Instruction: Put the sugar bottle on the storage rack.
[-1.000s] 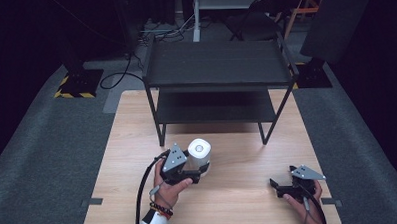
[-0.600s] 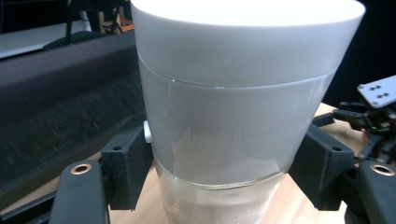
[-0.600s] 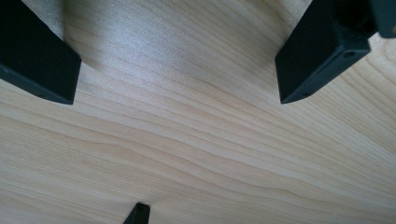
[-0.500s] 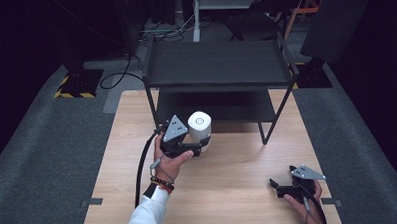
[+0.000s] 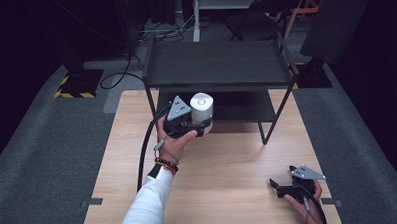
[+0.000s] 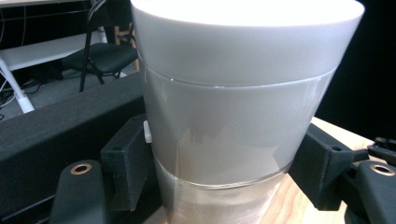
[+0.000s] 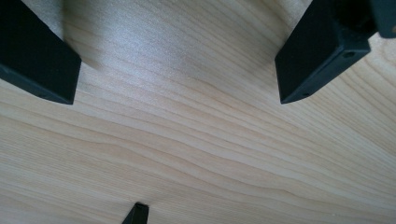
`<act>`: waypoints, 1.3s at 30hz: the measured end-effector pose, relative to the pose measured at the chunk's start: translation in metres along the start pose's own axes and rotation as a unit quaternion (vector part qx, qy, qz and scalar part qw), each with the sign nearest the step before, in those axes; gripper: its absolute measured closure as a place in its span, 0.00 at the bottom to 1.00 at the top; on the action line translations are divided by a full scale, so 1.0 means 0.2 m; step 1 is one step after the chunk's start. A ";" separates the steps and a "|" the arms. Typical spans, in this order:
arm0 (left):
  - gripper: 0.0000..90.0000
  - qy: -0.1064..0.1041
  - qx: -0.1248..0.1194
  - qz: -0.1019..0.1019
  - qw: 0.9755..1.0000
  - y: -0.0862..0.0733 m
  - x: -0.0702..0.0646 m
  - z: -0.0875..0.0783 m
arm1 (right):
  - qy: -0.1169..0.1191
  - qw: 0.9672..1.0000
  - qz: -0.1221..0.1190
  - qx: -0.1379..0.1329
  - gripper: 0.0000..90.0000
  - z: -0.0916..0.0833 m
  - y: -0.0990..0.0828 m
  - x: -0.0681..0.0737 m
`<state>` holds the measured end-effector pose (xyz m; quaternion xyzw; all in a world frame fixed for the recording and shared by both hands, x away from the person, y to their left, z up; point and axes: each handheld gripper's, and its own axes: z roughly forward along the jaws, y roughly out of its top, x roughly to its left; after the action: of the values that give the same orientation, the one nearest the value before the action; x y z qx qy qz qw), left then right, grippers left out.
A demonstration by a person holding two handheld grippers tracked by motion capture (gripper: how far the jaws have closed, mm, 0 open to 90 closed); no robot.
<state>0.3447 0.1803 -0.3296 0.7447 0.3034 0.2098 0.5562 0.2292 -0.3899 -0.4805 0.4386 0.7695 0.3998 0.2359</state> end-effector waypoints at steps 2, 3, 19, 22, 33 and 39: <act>0.32 0.007 -0.001 -0.005 1.000 0.00 0.00 0.03 | 0.000 1.000 0.000 0.000 0.00 0.00 0.00 0.00; 0.32 0.009 -0.003 -0.008 1.000 0.00 0.00 0.04 | 0.000 1.000 0.000 0.000 0.00 0.00 0.00 0.00; 0.32 0.076 -0.014 -0.030 0.997 -0.02 -0.05 0.18 | 0.001 1.000 -0.001 0.000 0.00 0.00 0.00 0.00; 0.32 0.104 -0.017 -0.030 0.994 -0.02 -0.08 0.20 | 0.001 1.000 -0.001 0.000 0.00 0.00 0.00 0.00; 0.31 0.123 -0.032 -0.036 0.991 -0.05 -0.11 0.24 | 0.001 1.000 -0.001 0.000 0.00 0.00 0.00 0.00; 0.13 0.110 -0.045 -0.039 0.992 -0.08 -0.09 0.21 | 0.000 1.000 -0.001 0.000 0.00 0.00 0.00 0.00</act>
<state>0.3565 0.1416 -0.3564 0.6789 0.3822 0.2821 0.5599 0.2292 -0.3900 -0.4806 0.4376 0.7700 0.3999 0.2360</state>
